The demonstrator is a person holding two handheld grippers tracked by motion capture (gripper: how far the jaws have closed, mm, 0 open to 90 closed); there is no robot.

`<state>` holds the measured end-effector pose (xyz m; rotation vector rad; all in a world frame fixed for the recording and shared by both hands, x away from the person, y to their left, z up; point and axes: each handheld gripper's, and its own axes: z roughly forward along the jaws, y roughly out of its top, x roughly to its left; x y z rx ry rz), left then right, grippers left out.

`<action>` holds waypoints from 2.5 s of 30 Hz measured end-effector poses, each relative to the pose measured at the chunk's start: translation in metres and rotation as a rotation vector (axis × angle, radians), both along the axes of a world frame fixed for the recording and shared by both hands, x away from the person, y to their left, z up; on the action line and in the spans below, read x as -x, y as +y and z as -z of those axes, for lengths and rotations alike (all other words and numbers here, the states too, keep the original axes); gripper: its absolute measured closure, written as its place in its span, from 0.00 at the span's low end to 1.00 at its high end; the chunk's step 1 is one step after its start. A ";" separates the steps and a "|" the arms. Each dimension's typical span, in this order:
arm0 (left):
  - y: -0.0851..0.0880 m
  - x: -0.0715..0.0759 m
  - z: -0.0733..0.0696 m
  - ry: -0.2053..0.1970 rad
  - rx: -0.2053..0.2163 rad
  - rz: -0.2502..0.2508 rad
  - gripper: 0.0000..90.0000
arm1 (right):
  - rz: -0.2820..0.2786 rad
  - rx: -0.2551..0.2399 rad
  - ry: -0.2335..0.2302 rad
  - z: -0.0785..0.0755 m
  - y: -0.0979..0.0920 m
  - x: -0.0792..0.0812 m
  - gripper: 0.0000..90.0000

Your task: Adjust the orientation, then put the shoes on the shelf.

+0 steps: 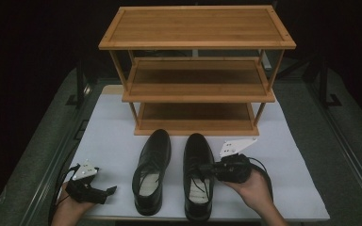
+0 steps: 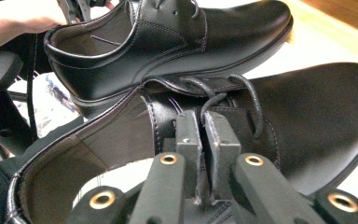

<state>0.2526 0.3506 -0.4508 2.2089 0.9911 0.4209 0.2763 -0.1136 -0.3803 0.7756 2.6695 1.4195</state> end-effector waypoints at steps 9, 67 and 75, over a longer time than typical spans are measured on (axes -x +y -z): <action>0.000 0.000 0.000 0.000 0.000 0.000 0.00 | 0.108 -0.004 -0.084 -0.007 -0.003 0.004 0.97; -0.025 -0.004 -0.055 -0.039 0.129 0.052 0.08 | 0.159 -0.045 -0.059 -0.004 0.002 -0.036 0.43; -0.036 -0.008 -0.080 -0.058 0.201 0.125 0.19 | 0.142 -0.055 -0.040 -0.005 0.003 -0.038 0.49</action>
